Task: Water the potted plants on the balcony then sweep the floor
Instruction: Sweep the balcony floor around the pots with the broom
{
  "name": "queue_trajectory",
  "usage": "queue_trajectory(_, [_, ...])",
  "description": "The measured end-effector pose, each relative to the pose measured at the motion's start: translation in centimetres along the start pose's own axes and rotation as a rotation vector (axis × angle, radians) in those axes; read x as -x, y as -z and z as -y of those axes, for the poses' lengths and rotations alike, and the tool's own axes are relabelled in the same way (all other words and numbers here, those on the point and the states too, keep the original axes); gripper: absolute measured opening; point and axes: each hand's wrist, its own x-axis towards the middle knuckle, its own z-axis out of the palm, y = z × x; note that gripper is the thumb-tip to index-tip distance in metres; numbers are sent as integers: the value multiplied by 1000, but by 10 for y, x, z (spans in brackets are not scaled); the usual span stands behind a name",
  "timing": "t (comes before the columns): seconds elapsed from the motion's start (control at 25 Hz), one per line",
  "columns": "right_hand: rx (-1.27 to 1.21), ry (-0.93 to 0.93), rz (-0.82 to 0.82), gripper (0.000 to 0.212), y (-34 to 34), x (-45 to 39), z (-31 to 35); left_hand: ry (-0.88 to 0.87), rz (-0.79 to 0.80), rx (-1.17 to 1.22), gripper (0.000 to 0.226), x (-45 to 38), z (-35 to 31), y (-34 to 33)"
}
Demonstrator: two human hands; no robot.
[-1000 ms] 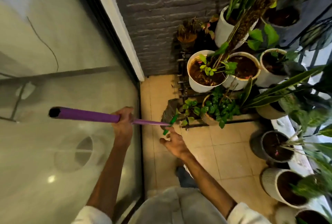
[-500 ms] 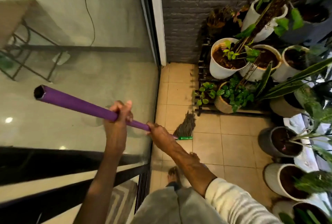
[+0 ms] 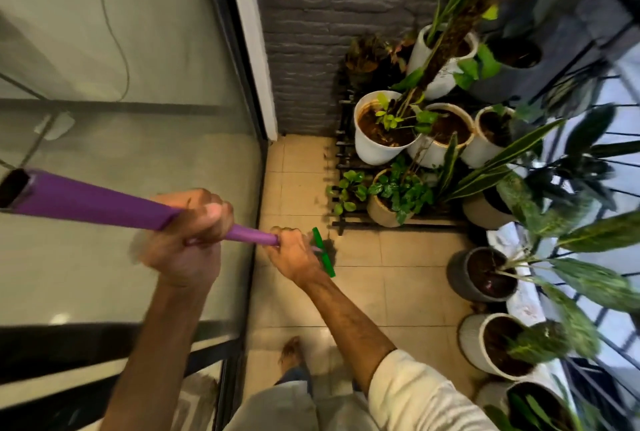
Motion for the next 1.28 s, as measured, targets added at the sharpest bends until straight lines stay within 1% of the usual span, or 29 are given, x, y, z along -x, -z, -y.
queue_trajectory(0.08, [32, -61, -15, 32, 17, -12, -62, 64, 26, 18, 35, -10, 35, -26])
queue_trajectory(0.16, [72, -129, 0, 33, 52, -11, -105, 124, 47, 18, 31, -17, 69, -54])
queue_trajectory(0.28, [150, -155, 25, 32, 125, 1, -142, 155, 108, 12, 35, -32, 111, -99])
queue_trajectory(0.36, [226, -163, 22, 33, 157, 0, -167, 187, 139, 13, 44, -46, 131, -125])
queue_trajectory(0.44, [275, -190, 29, 33, 182, 2, -190, 233, 118, 41, 55, -54, 153, -144])
queue_trajectory(0.52, [343, -240, 41, 31, 202, 12, -212, 276, 83, 91, 57, -56, 179, -152])
queue_trajectory(0.56, [364, -278, 48, 31, 213, 16, -225, 304, 94, 76, 52, -59, 191, -155])
queue_trajectory(0.6, [395, -314, 45, 32, 226, 18, -238, 328, 143, 40, 42, -63, 202, -159])
queue_trajectory(0.68, [494, -354, 8, 36, 247, 17, -255, 367, 297, -17, 24, -76, 212, -166])
queue_trajectory(0.72, [530, -359, -9, 37, 254, 11, -258, 373, 339, -38, 21, -84, 213, -170])
queue_trajectory(0.76, [537, -379, -8, 39, 255, 5, -254, 394, 328, -58, 23, -91, 211, -174])
queue_trajectory(0.84, [557, -399, 26, 37, 249, -5, -237, 453, 169, -88, 37, -100, 204, -178])
queue_trajectory(0.88, [591, -381, 60, 38, 237, -9, -225, 455, 86, -118, 44, -99, 201, -172])
queue_trajectory(0.96, [622, -314, 113, 40, 205, -14, -205, 444, -3, -186, 49, -91, 192, -144])
queue_trajectory(1.04, [535, -273, 156, 39, 159, -19, -188, 439, -21, -219, 46, -77, 178, -107])
queue_trajectory(1.12, [402, -256, 188, 36, 104, -24, -159, 440, -86, -265, 43, -59, 152, -67])
queue_trajectory(1.24, [231, -202, 197, 32, 29, -30, -97, 398, -205, -364, 48, -32, 101, -13])
queue_trajectory(1.28, [175, -177, 225, 30, 8, -31, -73, 369, -235, -396, 48, -23, 81, 3])
